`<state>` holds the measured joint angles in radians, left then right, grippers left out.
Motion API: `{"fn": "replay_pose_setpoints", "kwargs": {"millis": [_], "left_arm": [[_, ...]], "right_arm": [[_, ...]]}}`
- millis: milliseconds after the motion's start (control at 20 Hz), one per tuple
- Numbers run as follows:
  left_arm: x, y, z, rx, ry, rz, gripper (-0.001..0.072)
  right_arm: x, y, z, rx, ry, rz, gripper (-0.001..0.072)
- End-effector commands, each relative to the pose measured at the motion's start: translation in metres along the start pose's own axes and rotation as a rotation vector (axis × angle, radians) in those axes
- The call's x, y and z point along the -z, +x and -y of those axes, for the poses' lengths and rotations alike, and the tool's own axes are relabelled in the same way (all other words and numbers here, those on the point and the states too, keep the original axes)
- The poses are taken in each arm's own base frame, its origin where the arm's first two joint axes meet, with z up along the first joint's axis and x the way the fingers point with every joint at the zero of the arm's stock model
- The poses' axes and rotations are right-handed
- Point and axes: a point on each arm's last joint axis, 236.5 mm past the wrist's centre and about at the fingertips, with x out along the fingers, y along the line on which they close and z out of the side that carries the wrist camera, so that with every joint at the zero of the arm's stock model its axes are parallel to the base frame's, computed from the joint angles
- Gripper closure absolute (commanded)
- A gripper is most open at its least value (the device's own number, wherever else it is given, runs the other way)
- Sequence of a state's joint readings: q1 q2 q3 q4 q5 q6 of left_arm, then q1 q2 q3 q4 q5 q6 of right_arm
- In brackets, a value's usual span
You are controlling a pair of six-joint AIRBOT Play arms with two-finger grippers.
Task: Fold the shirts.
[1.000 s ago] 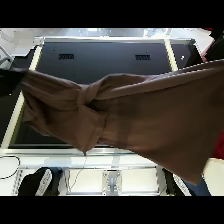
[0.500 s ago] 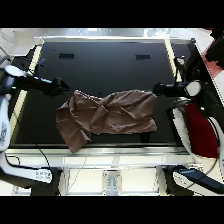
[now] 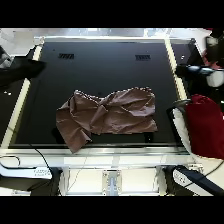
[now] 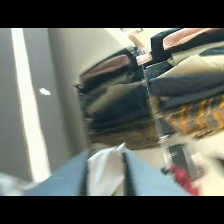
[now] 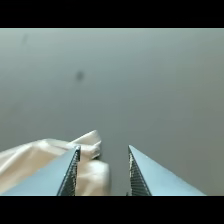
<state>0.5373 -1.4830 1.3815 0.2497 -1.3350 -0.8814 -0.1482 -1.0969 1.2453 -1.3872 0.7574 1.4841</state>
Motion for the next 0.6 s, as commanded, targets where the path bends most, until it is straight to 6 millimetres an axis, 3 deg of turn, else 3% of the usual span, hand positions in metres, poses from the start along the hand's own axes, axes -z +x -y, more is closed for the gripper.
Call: {"fn": "replay_pose_setpoints", "kwargs": {"millis": [0,100,200,350,450,550], "left_arm": [[0.057,-0.089,-0.014,-0.263,0.070,-0.212,0.0528],[0.103,-0.126,-0.047,-0.484,-0.077,-0.316,0.0527],[0.145,-0.147,-0.074,-0.616,-0.168,-0.416,0.0524],[0.178,-0.143,-0.103,-0.643,-0.247,-0.452,0.0527],[0.201,-0.136,-0.117,-0.637,-0.351,-0.472,0.0612],[0.237,-0.131,-0.125,-0.619,-0.458,-0.525,0.0478]], "right_arm": [[-0.016,-0.079,0.046,0.118,0.023,0.048,0.0364],[-0.003,-0.099,0.054,0.140,0.036,0.004,0.0365],[0.021,-0.105,0.052,0.132,0.034,-0.095,0.0365],[0.038,-0.103,0.042,0.092,0.044,-0.157,0.0365],[0.039,-0.101,0.035,0.059,0.062,-0.157,0.0365],[0.038,-0.101,0.032,0.048,0.068,-0.154,0.0365]]}}
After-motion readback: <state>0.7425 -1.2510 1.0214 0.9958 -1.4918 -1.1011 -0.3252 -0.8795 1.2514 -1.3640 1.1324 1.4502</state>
